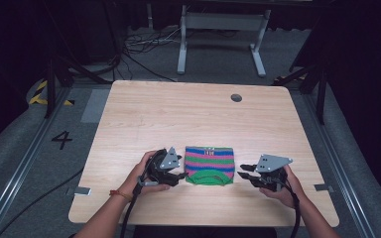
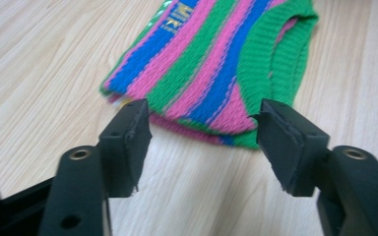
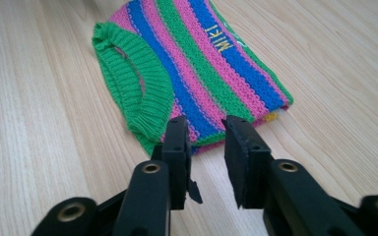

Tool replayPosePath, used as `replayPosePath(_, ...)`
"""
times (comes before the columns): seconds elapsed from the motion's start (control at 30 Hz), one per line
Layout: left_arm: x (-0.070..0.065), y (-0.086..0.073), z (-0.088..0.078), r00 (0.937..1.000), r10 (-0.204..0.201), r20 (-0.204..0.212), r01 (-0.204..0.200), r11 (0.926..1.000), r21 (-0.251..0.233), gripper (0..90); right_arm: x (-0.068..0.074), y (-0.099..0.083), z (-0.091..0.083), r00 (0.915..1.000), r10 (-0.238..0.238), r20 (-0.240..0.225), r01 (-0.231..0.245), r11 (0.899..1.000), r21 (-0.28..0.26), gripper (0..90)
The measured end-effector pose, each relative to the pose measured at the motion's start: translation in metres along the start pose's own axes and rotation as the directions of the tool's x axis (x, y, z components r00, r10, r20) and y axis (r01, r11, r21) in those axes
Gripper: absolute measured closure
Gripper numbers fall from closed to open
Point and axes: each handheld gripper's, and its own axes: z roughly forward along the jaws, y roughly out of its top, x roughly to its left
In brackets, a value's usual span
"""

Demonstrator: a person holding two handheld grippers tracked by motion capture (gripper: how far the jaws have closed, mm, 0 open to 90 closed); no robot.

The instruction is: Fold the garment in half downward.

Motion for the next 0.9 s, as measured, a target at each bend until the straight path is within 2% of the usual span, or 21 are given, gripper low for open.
replayPosePath(0.1, 0.006, -0.004, -0.004, 0.9999, -0.012, 0.007, 0.012, 0.9997, 0.022, 33.2, -0.004, -0.001, -0.003, 0.9998, 0.018, 0.003, -0.018, 1.0, 0.002, 66.1)
replayPosePath(0.17, 0.009, -0.007, -0.006, 0.9999, -0.01, -0.005, 0.01, 0.9984, 0.055, 33.0, -0.007, 0.001, -0.004, 0.9994, 0.034, 0.002, -0.034, 0.999, -0.003, 58.3)
replayPosePath(0.23, 0.013, -0.011, -0.009, 0.9997, -0.025, -0.004, 0.026, 0.9975, 0.066, 32.2, -0.011, 0.002, -0.003, 0.999, 0.042, 0.018, -0.042, 0.999, 0.024, 52.8)
replayPosePath(0.33, 0.016, -0.017, -0.015, 0.9993, -0.036, -0.006, 0.036, 0.9967, 0.072, 30.0, -0.013, 0.001, -0.003, 0.9992, 0.024, 0.032, -0.026, 0.998, 0.054, 48.9)
replayPosePath(0.4, 0.017, -0.021, -0.019, 0.9987, -0.044, -0.026, 0.046, 0.996, 0.076, 29.3, -0.013, -0.002, -0.004, 0.9989, 0.015, 0.043, -0.018, 0.997, 0.07, 43.7)
replayPosePath(0.57, 0.024, -0.04, -0.032, 0.9949, -0.088, -0.05, 0.092, 0.9923, 0.083, 26.0, -0.016, -0.016, -0.011, 0.9952, 0.048, 0.086, -0.054, 0.996, 0.07, 36.2)
replayPosePath(0.7, 0.026, -0.054, -0.04, 0.9933, -0.09, -0.073, 0.098, 0.9884, 0.116, 23.7, -0.018, -0.028, -0.017, 0.9884, 0.058, 0.14, -0.071, 0.993, 0.09, 31.2)
replayPosePath(0.8, 0.025, -0.062, -0.044, 0.992, -0.1, -0.077, 0.109, 0.9865, 0.122, 22.5, -0.019, -0.035, -0.022, 0.9869, 0.071, 0.145, -0.086, 0.992, 0.097, 29.7)
replayPosePath(0.83, 0.026, -0.066, -0.046, 0.9911, -0.103, -0.085, 0.113, 0.9857, 0.125, 21.7, -0.021, -0.041, -0.026, 0.9847, 0.084, 0.153, -0.099, 0.991, 0.094, 28.6)
replayPosePath(0.9, 0.027, -0.072, -0.05, 0.9882, -0.118, -0.098, 0.13, 0.9828, 0.131, 21.1, -0.022, -0.044, -0.028, 0.9835, 0.09, 0.156, -0.106, 0.99, 0.093, 27.9)
